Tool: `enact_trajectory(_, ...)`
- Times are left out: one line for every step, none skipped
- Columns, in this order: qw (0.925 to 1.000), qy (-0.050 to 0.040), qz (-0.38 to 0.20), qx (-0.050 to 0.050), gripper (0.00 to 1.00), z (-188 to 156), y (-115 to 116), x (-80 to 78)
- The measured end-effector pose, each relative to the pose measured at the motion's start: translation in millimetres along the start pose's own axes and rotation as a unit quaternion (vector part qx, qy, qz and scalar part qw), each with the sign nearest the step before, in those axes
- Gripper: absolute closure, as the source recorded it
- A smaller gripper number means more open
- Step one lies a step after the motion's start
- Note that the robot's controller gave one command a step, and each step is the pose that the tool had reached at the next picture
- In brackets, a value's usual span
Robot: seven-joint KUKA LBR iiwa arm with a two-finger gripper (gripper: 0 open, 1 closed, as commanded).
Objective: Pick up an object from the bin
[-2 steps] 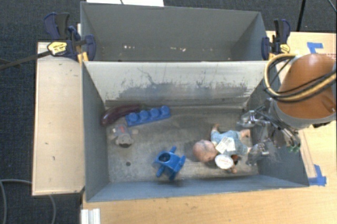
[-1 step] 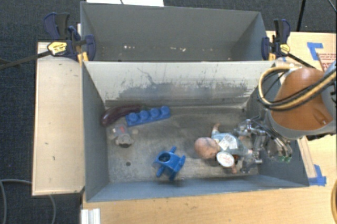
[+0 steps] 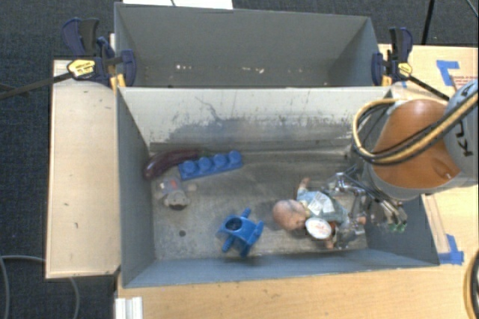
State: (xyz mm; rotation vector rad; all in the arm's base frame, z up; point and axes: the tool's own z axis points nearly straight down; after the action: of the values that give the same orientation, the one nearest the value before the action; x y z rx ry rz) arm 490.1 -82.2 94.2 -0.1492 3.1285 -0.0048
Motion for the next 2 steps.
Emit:
enact_trajectory(0.9961, -0.0007, -0.088, -0.001, 1.0, 6.4, 44.8, -2.5)
enact_trajectory(0.996, -0.0007, -0.089, -0.001, 1.0, 6.4, 44.8, -2.5)
